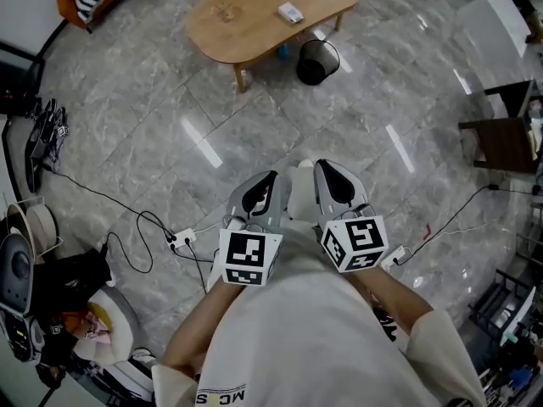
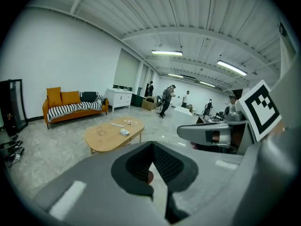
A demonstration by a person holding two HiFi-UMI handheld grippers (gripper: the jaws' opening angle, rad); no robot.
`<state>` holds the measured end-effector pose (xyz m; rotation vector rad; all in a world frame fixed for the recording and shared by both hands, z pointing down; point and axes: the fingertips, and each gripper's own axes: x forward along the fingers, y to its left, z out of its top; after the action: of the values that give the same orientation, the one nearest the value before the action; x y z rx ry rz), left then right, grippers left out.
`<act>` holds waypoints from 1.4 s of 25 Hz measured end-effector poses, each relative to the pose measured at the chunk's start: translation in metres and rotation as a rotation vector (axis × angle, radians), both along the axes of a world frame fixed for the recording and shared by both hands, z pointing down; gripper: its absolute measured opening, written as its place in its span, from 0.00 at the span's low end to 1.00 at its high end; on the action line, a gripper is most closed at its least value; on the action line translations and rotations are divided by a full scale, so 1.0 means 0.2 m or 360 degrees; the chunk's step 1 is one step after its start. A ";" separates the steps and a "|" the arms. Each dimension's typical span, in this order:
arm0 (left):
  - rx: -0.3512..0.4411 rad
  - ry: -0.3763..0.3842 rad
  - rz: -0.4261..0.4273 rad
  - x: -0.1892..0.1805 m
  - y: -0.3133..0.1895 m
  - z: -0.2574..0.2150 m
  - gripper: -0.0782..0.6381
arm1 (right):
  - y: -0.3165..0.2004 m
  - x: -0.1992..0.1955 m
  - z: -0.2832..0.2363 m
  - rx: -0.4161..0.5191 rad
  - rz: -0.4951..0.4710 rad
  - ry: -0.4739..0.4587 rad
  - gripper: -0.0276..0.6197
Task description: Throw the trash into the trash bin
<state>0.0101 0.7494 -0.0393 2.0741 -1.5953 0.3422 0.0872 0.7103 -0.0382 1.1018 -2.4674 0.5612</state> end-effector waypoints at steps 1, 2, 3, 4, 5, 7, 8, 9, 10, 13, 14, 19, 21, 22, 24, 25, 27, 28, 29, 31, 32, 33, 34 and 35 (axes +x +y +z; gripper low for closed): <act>-0.0006 -0.0002 0.0002 -0.02 -0.02 0.01 0.11 | -0.04 -0.02 0.00 -0.0003 -0.0005 0.0003 0.08; -0.0013 -0.0007 0.0006 -0.04 -0.06 0.02 0.11 | -0.08 -0.03 0.00 -0.0005 -0.0005 0.0005 0.07; -0.0020 -0.0011 0.0009 -0.06 -0.10 0.02 0.11 | -0.13 -0.05 0.01 -0.0010 -0.0002 0.0005 0.07; -0.0026 -0.0014 0.0008 -0.09 -0.14 0.03 0.11 | -0.18 -0.07 0.02 -0.0015 0.0003 0.0007 0.08; -0.0030 -0.0014 0.0001 -0.11 -0.18 0.04 0.11 | -0.23 -0.08 0.03 -0.0018 0.0005 0.0012 0.07; -0.0028 -0.0017 -0.0025 -0.16 -0.28 0.06 0.11 | -0.33 -0.11 0.06 -0.0017 0.0003 0.0017 0.07; -0.0027 -0.0024 -0.0035 -0.18 -0.33 0.07 0.11 | -0.39 -0.13 0.07 -0.0014 -0.0001 0.0014 0.07; -0.0030 -0.0033 -0.0042 -0.19 -0.40 0.08 0.11 | -0.46 -0.14 0.08 -0.0010 -0.0006 0.0009 0.08; -0.0037 -0.0040 -0.0046 -0.21 -0.47 0.09 0.11 | -0.54 -0.15 0.09 -0.0006 -0.0013 0.0004 0.07; -0.0059 -0.0051 -0.0061 -0.23 -0.73 0.12 0.11 | -0.81 -0.17 0.12 0.0002 -0.0054 0.0003 0.07; -0.0062 -0.0057 -0.0067 -0.23 -0.83 0.13 0.11 | -0.91 -0.18 0.12 0.0011 -0.0076 0.0007 0.07; -0.0165 -0.0083 -0.0078 -0.21 -1.30 0.19 0.11 | -1.39 -0.18 0.14 0.0050 -0.0161 0.0025 0.07; -0.0206 -0.0082 -0.0083 -0.18 -1.47 0.20 0.11 | -1.55 -0.18 0.14 0.0042 -0.0199 0.0013 0.07; -0.0220 -0.0085 -0.0088 -0.18 -1.56 0.21 0.11 | -1.63 -0.18 0.15 0.0033 -0.0223 0.0007 0.07; -0.0244 -0.0098 -0.0093 -0.16 -1.72 0.22 0.11 | -1.78 -0.18 0.17 0.0015 -0.0264 -0.0004 0.08; -0.0258 -0.0107 -0.0092 -0.15 -1.79 0.23 0.11 | -1.84 -0.18 0.18 0.0004 -0.0271 -0.0011 0.08; -0.0284 -0.0117 -0.0088 -0.14 -1.93 0.25 0.11 | -1.98 -0.17 0.21 -0.0006 -0.0258 -0.0035 0.08; -0.0292 -0.0120 -0.0087 -0.15 -1.99 0.25 0.11 | -2.05 -0.17 0.21 -0.0001 -0.0245 -0.0043 0.08; -0.0297 -0.0122 -0.0084 -0.15 -2.05 0.26 0.11 | -2.12 -0.17 0.22 0.0008 -0.0233 -0.0044 0.08; -0.0307 -0.0125 -0.0079 -0.16 -2.13 0.28 0.11 | -2.21 -0.18 0.24 0.0025 -0.0227 -0.0030 0.08; -0.0311 -0.0129 -0.0076 -0.16 -2.17 0.29 0.11 | -2.25 -0.19 0.25 0.0028 -0.0230 -0.0026 0.08; -0.0313 -0.0134 -0.0074 -0.18 -2.21 0.30 0.11 | -2.29 -0.20 0.26 0.0028 -0.0230 -0.0024 0.08; -0.0312 -0.0137 -0.0074 -0.20 -2.25 0.31 0.11 | -2.34 -0.22 0.28 0.0027 -0.0229 -0.0025 0.08; -0.0313 -0.0134 -0.0079 -0.22 -2.29 0.33 0.11 | -2.37 -0.24 0.29 0.0027 -0.0229 -0.0022 0.08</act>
<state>-0.0332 0.2915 0.0263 1.8912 -1.5896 0.5522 0.0392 0.2358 0.0207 0.9196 -2.5423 0.5068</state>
